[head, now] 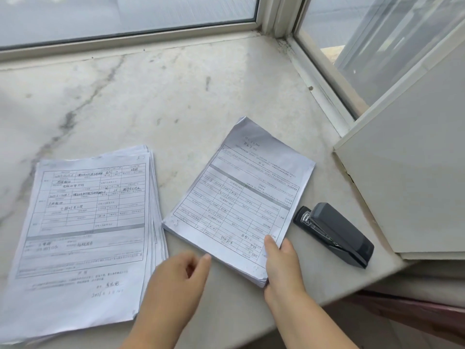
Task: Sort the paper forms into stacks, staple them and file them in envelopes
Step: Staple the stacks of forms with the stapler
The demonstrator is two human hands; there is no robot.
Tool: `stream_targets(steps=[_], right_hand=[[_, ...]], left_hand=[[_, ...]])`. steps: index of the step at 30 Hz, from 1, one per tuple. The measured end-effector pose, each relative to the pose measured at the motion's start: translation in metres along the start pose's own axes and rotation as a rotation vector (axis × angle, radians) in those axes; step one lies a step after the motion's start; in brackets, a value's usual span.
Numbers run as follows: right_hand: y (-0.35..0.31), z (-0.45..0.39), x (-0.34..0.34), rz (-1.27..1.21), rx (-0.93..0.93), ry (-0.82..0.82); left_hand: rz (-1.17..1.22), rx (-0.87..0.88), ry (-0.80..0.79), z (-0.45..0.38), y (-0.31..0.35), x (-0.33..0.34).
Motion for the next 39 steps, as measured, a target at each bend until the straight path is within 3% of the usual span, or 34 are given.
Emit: stream_targets(steps=[2, 4, 7, 11, 18, 22, 26, 28, 30, 32, 34, 39], right_hand=[[-0.003, -0.001, -0.004, -0.014, 0.004, -0.018], [-0.001, 0.000, -0.007, -0.013, 0.006, -0.015], [0.005, 0.006, -0.012, 0.067, 0.016, 0.014], [0.008, 0.011, -0.011, 0.193, 0.032, -0.007], [-0.023, -0.013, 0.030, 0.159, -0.028, -0.019], [-0.044, -0.006, 0.025, 0.526, -0.115, 0.066], [-0.016, 0.033, 0.016, 0.669, -0.188, 0.095], [0.006, 0.044, 0.037, 0.685, -0.207, 0.023], [0.018, 0.048, 0.064, 0.681, -0.226, -0.027], [0.025, 0.045, 0.091, 0.665, -0.205, -0.057], [0.027, 0.039, 0.117, 0.684, -0.159, -0.065], [0.026, 0.046, 0.170, 0.895, -0.128, 0.001]], left_hand=[[-0.110, 0.232, 0.203, -0.017, 0.012, -0.034], [-0.239, 0.297, 0.151, -0.047, 0.011, -0.037], [-0.393, 0.239, 0.004, -0.087, -0.001, -0.027], [-0.281, 0.231, -0.033, -0.101, 0.008, -0.030], [-0.221, 0.459, 0.217, -0.044, 0.004, -0.078], [-0.246, 0.469, 0.215, -0.003, -0.038, -0.097], [-0.334, 0.399, 0.177, 0.022, -0.083, -0.117], [-0.406, 0.337, 0.268, 0.023, -0.105, -0.139], [-0.444, 0.146, 0.379, 0.019, -0.130, -0.169], [-0.379, -0.115, 0.404, 0.014, -0.157, -0.193], [-0.270, -0.269, 0.376, 0.009, -0.172, -0.202], [0.039, -0.292, 0.310, -0.003, -0.164, -0.185]])
Point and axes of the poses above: each hand's wrist, its own z-axis away from the middle knuckle, its own x-axis out of the palm, y = z × x, the point moved 7 cm from there along -z, towards the middle knuckle, and after that the axes turned 15 degrees about x, right-handed, at the moved point
